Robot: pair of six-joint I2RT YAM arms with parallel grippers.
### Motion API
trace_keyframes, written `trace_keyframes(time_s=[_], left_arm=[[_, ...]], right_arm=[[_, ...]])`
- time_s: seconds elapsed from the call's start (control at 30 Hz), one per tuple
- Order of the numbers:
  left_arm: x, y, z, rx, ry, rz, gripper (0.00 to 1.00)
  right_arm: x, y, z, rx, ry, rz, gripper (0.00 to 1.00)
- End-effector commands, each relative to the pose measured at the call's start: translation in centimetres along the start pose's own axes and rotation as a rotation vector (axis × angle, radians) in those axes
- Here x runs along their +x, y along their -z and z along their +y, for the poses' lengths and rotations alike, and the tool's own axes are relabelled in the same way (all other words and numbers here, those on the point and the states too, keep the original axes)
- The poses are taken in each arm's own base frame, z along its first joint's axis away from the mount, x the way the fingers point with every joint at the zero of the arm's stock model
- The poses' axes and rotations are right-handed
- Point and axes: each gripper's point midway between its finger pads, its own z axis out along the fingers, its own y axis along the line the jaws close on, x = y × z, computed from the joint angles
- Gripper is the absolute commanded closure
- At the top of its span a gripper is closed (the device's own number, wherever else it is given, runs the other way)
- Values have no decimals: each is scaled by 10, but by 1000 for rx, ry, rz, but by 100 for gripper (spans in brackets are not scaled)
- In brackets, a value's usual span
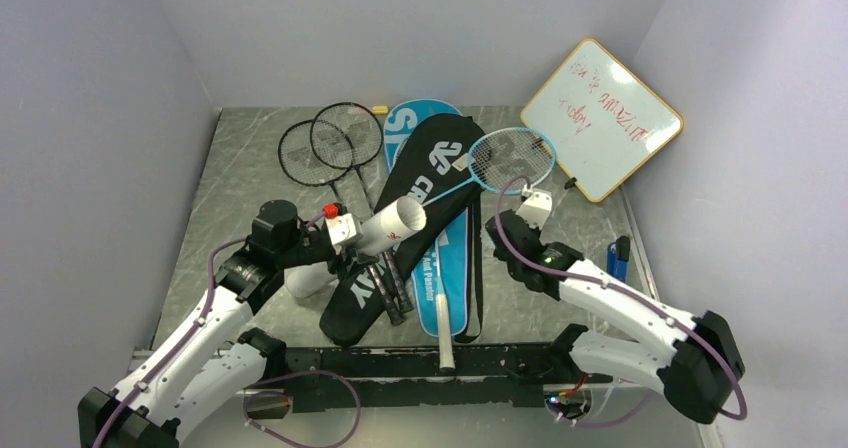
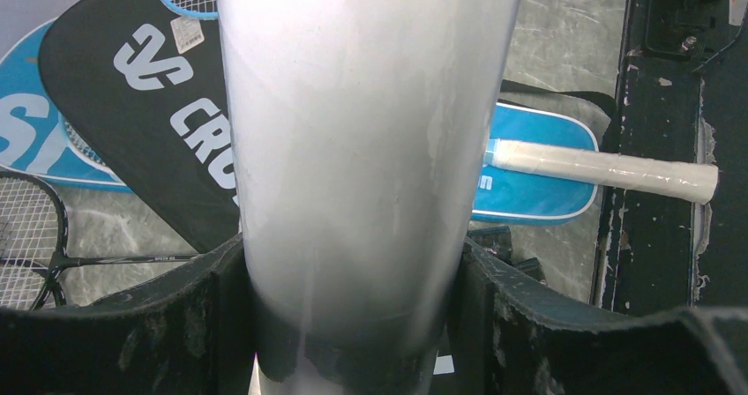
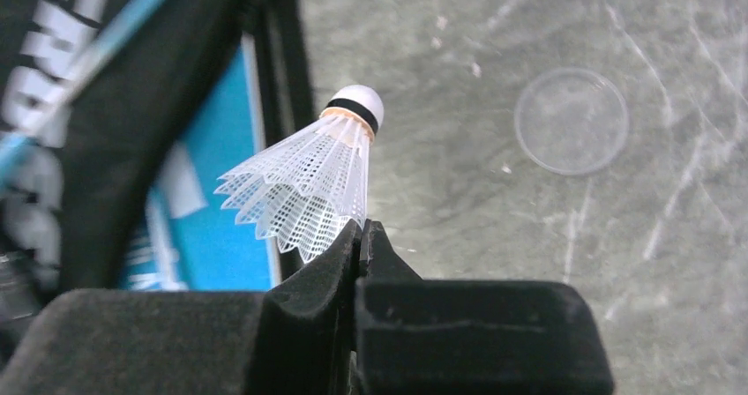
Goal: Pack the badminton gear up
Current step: Pick up the shuttlecock at the center of the board, then place the shuttlecock at the shuttle tube.
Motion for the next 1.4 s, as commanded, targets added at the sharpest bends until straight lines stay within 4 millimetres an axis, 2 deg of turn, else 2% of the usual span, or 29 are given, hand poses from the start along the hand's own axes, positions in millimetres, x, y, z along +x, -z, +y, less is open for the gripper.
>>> trace_keyframes(time_s=[0.0, 0.13, 0.2, 0.3, 0.43, 0.63, 0.73, 0.97, 1.2, 1.37], left_arm=[[-16, 2, 3, 0, -26, -37, 85], [-17, 2, 4, -4, -30, -41, 85], [-17, 2, 3, -3, -32, -42, 85], [-17, 3, 3, -1, -34, -42, 85], [-15, 4, 0, 18, -71, -37, 85], [-13, 8, -3, 22, -140, -42, 86], [-14, 9, -4, 23, -151, -49, 86], [-16, 9, -10, 57, -175, -66, 86], [-22, 9, -21, 113, -207, -108, 86], [-22, 9, -23, 125, -212, -114, 86]], right_arm=[[-51, 43, 38, -231, -50, -52, 100], [-79, 104, 81, -621, -16, -100, 100], [-93, 140, 92, -790, -27, -140, 100], [-110, 174, 97, -906, -39, -170, 100], [-120, 209, 104, -1027, -15, -149, 100], [-121, 255, 118, -1228, 35, -82, 100], [-116, 269, 123, -1304, 53, -40, 100], [-95, 285, 137, -1460, 86, 85, 100], [-91, 271, 146, -1429, 51, 119, 100], [-88, 266, 154, -1437, 43, 156, 91]])
